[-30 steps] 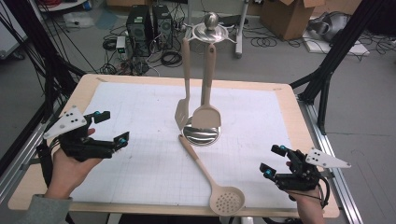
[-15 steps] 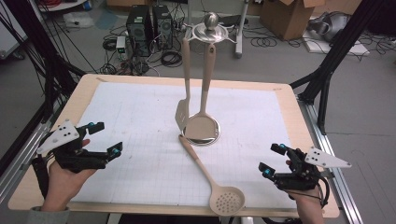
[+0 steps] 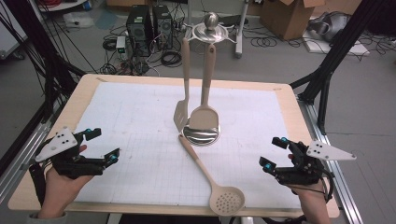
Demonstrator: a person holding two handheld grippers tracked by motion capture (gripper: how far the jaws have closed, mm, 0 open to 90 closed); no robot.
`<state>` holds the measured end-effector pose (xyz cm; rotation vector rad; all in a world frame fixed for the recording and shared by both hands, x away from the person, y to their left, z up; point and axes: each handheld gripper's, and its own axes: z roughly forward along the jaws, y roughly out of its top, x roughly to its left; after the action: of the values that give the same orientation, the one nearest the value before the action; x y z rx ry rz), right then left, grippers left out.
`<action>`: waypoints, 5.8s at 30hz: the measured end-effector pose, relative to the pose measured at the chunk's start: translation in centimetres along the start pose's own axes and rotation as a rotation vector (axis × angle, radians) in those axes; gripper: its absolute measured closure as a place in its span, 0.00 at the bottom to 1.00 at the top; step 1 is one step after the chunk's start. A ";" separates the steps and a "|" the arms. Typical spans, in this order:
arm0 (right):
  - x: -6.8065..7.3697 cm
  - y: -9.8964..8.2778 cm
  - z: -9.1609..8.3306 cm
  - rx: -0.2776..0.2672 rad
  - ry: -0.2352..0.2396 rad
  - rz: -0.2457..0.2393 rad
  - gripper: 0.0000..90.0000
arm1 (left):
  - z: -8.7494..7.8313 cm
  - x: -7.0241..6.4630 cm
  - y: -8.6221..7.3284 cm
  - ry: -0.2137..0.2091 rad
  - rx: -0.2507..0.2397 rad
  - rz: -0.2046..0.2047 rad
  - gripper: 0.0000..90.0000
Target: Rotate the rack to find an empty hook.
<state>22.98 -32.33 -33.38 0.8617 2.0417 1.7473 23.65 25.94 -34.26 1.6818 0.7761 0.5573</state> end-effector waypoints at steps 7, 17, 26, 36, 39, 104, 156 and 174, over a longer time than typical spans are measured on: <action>0.5 4.1 0.2 -0.010 0.016 -0.020 0.15 | -0.7 0.3 -0.2 0.010 -0.005 -0.013 0.07; 0.7 8.8 1.7 -0.014 0.014 -0.051 0.16 | -1.3 0.4 -0.1 0.012 -0.015 -0.013 0.07; 0.1 11.6 3.9 -0.005 0.009 -0.037 0.18 | -1.8 0.6 -0.5 0.015 -0.012 -0.026 0.07; 0.1 14.5 5.2 -0.036 -0.005 -0.072 0.43 | -2.0 0.8 -0.7 0.011 -0.016 -0.037 0.07; 0.3 15.5 5.6 -0.025 -0.005 -0.096 0.51 | -1.9 0.9 -0.8 0.008 -0.015 -0.043 0.07; -3.6 22.8 12.8 -0.001 -0.044 -0.221 1.00 | -4.7 0.7 -2.7 0.008 -0.013 -0.072 0.07; -2.2 23.0 12.2 0.006 -0.040 -0.298 1.00 | -4.5 0.9 -3.4 0.026 0.011 -0.086 0.07; -2.2 23.0 12.2 0.007 -0.047 -0.281 1.00 | -4.2 0.8 -3.5 0.023 0.014 -0.090 0.07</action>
<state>37.40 -22.59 -13.86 0.5778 2.0258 1.5537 20.43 29.77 -36.69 1.6472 0.8702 0.5099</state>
